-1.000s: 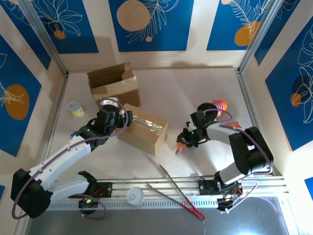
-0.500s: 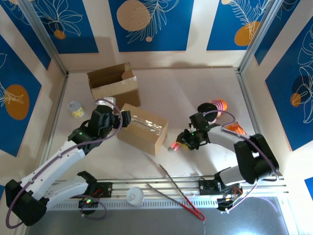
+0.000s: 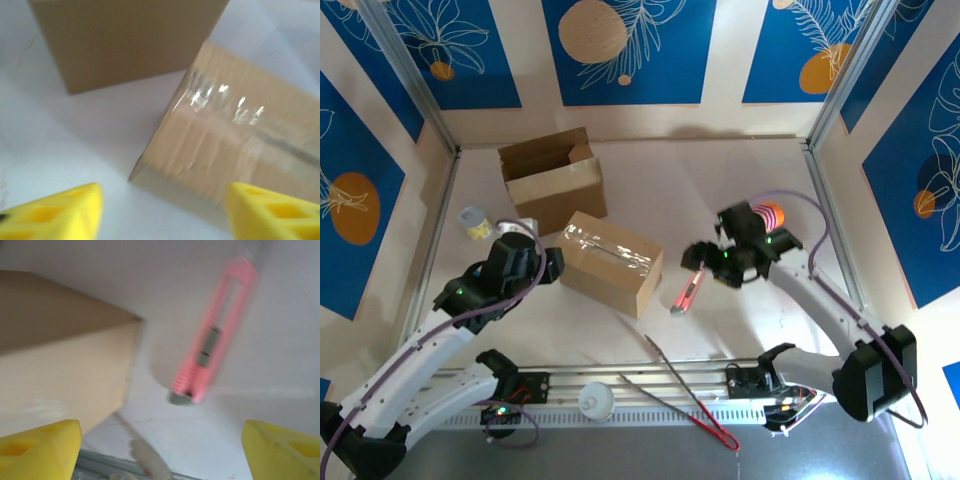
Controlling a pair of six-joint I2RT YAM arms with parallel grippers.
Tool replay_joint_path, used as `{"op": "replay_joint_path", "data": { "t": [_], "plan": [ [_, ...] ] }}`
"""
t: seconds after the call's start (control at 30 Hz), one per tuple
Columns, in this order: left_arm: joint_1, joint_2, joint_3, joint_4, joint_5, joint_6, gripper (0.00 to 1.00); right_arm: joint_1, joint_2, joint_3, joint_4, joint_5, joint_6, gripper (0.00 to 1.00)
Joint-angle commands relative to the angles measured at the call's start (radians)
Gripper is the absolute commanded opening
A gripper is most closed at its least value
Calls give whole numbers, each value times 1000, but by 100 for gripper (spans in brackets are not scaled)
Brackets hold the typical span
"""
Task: Unpack the express box
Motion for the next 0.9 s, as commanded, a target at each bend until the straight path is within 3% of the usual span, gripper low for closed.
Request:
{"op": "replay_joint_path", "data": {
  "t": [0.0, 0.17, 0.3, 0.53, 0.87],
  "plan": [
    [-9, -89, -57, -239, 44, -167, 47, 7, 138, 239, -106, -58, -254, 85],
    [-6, -51, -190, -96, 111, -225, 44, 17, 399, 479, -58, -196, -360, 86],
    [1, 137, -176, 99, 75, -222, 43, 30, 513, 465, 109, -318, -249, 86],
    [54, 433, -55, 253, 66, -153, 42, 149, 461, 322, 318, -255, -69, 86],
    [138, 573, -15, 367, 131, -102, 43, 201, 343, 146, 372, -121, 70, 86]
  ]
}}
